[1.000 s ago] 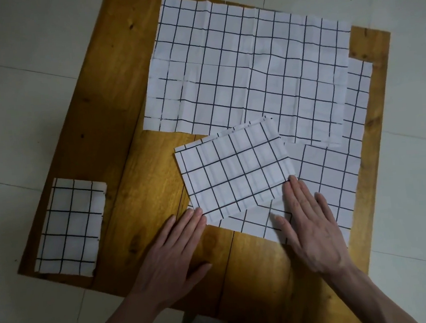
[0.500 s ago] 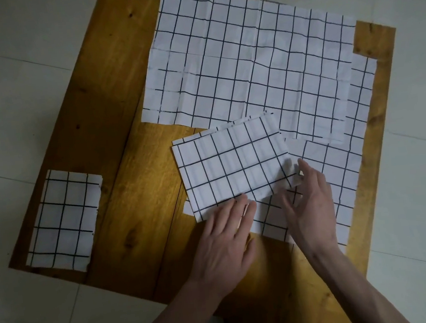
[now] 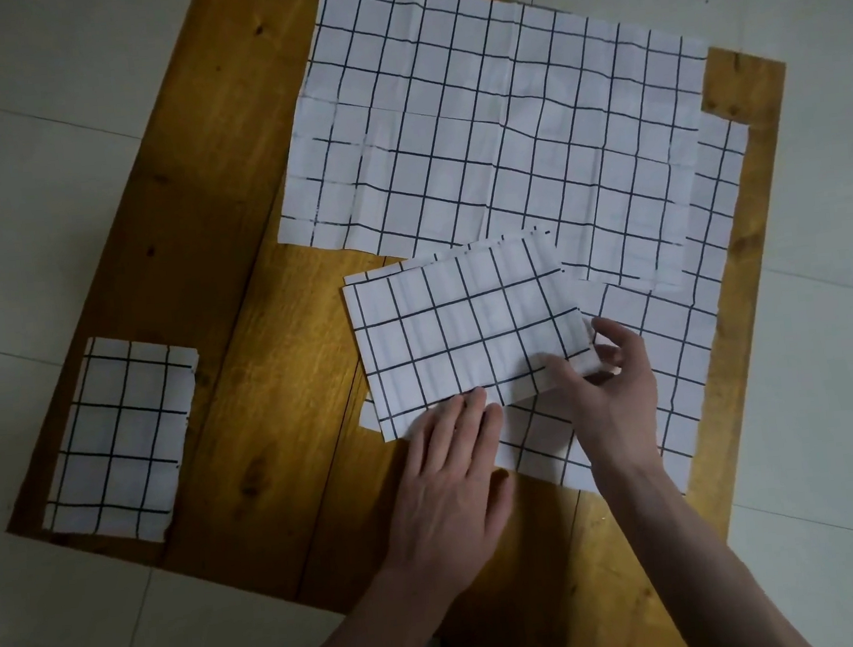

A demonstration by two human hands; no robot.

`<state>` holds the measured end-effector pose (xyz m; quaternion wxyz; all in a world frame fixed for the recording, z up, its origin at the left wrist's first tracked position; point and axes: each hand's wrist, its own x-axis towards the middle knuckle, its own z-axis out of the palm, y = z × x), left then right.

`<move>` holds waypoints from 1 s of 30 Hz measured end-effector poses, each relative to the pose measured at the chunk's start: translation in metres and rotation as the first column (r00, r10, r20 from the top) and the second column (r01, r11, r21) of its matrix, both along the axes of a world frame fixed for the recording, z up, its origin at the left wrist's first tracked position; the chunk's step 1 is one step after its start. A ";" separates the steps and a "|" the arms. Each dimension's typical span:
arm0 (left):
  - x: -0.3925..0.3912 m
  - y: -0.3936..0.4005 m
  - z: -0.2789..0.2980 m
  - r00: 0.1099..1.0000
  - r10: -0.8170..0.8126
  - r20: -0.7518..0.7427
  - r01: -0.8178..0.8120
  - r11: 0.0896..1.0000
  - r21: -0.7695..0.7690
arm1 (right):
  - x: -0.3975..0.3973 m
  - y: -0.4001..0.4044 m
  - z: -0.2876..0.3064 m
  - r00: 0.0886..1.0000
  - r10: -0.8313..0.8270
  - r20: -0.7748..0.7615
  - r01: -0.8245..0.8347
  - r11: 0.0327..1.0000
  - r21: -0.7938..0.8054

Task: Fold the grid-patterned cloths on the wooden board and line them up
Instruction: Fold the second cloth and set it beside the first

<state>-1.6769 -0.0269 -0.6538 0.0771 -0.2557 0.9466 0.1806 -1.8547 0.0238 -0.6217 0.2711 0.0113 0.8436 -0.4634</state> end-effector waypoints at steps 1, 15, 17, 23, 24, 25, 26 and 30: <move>0.000 0.000 0.001 1.000 0.001 0.004 -0.001 1.000 -0.001 | 0.002 0.000 0.002 0.999 -0.025 0.036 0.026 0.999 -0.022; -0.005 0.007 0.001 0.999 0.031 -0.017 -0.030 0.999 0.018 | 0.025 0.035 0.027 0.990 0.062 -0.128 -0.070 0.996 -0.061; -0.007 0.007 0.001 1.000 0.030 -0.008 -0.030 0.999 0.027 | 0.029 0.035 0.027 0.981 0.114 -0.154 -0.125 0.990 -0.062; -0.002 -0.001 0.004 1.000 0.008 -0.024 -0.006 0.999 0.052 | 0.040 0.024 0.012 0.848 0.356 -0.393 -0.364 0.930 0.057; 0.000 -0.002 0.004 0.999 0.008 -0.038 -0.006 0.998 0.058 | 0.041 0.022 0.008 0.809 0.388 -0.442 -0.388 0.917 0.094; 0.001 -0.003 0.004 0.999 0.009 -0.051 -0.006 0.998 0.061 | 0.043 0.020 0.005 0.767 0.416 -0.488 -0.409 0.904 0.128; 0.004 -0.004 0.005 0.998 0.011 -0.062 -0.008 0.998 0.059 | 0.045 0.018 0.003 0.725 0.445 -0.525 -0.433 0.888 0.155; 0.018 -0.013 0.007 0.994 0.072 -0.078 -0.069 0.996 0.048 | 0.048 0.012 0.002 0.552 0.595 -0.584 -0.587 0.775 0.235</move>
